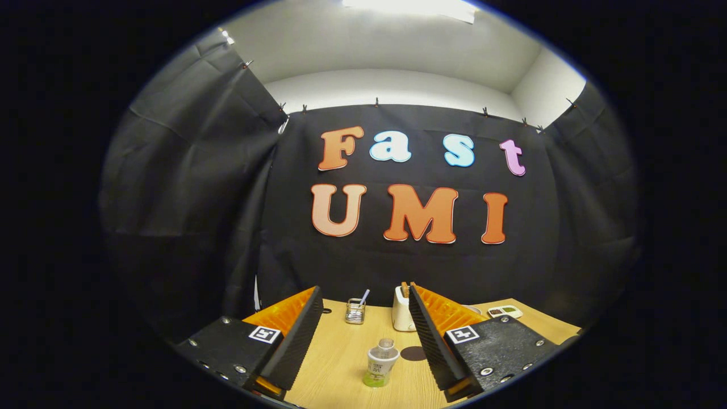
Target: Take the bottle from table, then pour the juice into the cup, finally place the bottle on the coaster
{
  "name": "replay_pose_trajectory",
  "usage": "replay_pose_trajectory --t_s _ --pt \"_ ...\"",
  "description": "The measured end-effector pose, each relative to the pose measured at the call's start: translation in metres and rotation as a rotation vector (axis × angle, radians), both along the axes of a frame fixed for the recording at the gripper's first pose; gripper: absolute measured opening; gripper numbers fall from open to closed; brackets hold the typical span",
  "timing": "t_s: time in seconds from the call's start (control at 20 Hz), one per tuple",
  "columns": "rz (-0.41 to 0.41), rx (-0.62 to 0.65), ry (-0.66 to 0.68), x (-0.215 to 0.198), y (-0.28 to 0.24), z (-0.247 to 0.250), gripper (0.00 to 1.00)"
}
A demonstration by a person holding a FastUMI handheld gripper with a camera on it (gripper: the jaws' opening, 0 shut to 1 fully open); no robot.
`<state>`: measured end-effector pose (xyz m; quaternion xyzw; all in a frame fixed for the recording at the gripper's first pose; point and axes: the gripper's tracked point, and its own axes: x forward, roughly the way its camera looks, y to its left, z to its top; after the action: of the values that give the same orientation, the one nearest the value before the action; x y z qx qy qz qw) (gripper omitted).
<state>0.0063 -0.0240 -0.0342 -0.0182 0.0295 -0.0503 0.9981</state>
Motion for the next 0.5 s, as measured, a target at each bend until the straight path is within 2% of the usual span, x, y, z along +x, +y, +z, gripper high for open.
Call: replay_pose_trajectory --t_s 0.3,0.5 --pt "-0.059 -0.020 0.050 0.014 -0.016 -0.057 0.91" --pt "-0.061 0.013 0.096 0.022 -0.021 -0.106 0.91"
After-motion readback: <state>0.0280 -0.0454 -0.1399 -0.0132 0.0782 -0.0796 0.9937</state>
